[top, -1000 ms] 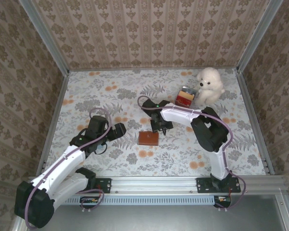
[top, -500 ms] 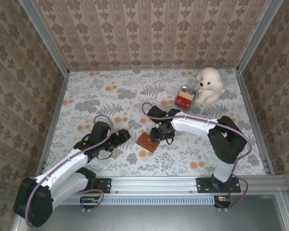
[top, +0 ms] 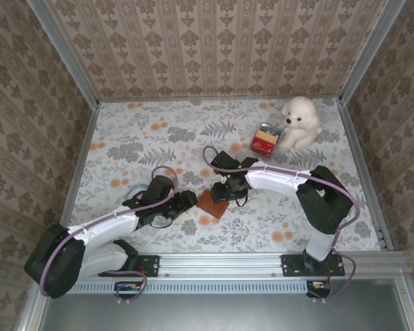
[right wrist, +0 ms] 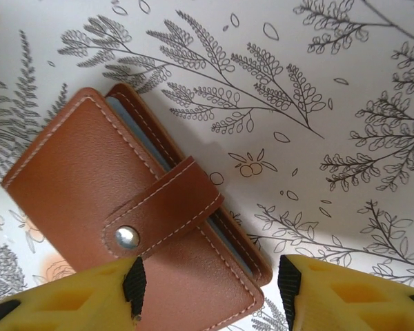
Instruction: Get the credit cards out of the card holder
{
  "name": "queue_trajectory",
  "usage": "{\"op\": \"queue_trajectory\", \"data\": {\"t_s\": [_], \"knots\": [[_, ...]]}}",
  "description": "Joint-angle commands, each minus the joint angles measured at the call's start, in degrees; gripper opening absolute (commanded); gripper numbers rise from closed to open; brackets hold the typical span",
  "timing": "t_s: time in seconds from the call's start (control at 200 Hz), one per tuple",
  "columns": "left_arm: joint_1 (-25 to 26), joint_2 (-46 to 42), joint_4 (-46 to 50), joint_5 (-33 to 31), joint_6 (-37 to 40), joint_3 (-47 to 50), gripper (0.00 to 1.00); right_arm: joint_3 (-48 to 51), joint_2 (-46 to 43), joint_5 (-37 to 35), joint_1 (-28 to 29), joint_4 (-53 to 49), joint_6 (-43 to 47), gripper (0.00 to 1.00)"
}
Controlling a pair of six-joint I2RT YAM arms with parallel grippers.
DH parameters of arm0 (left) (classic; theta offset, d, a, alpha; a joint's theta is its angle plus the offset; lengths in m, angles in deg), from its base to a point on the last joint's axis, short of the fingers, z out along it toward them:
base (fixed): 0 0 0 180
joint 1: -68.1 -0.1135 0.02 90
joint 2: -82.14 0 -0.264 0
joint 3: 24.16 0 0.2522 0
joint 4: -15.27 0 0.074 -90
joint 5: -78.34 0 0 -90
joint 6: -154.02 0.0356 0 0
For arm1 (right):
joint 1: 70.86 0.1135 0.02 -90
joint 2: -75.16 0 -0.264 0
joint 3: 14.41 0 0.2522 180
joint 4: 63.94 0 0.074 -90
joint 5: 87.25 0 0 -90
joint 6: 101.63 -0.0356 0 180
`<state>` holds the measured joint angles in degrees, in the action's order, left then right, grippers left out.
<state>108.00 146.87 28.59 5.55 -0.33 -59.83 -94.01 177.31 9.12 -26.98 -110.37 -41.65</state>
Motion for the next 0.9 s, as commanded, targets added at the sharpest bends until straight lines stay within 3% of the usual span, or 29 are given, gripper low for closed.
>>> {"op": "queue_trajectory", "data": {"t_s": [0.0, 0.11, 0.435, 0.77, 0.895], "knots": [[1.25, 2.01, -3.93, 0.03, -1.79, -1.00, 0.62, -1.07, 1.11, 1.99, -0.33, 0.20, -1.03, 0.56], [2.20, 2.59, -3.28, -1.55, -1.94, -0.84, 0.61, 2.45, -0.57, 4.03, -0.15, 1.60, -5.58, 0.56], [3.81, 4.79, -5.84, -1.45, -3.36, -0.06, 0.56, 11.88, -4.38, 14.64, 0.51, 18.24, -16.66, 0.51], [4.30, 6.29, -7.58, -1.19, -4.37, 0.37, 0.50, 13.37, -4.01, 13.69, 0.27, 18.78, -18.62, 0.44], [4.31, 6.81, -7.73, -1.39, -4.54, 0.40, 0.43, 13.07, -3.15, 13.15, 0.26, 18.18, -18.60, 0.41]]}}
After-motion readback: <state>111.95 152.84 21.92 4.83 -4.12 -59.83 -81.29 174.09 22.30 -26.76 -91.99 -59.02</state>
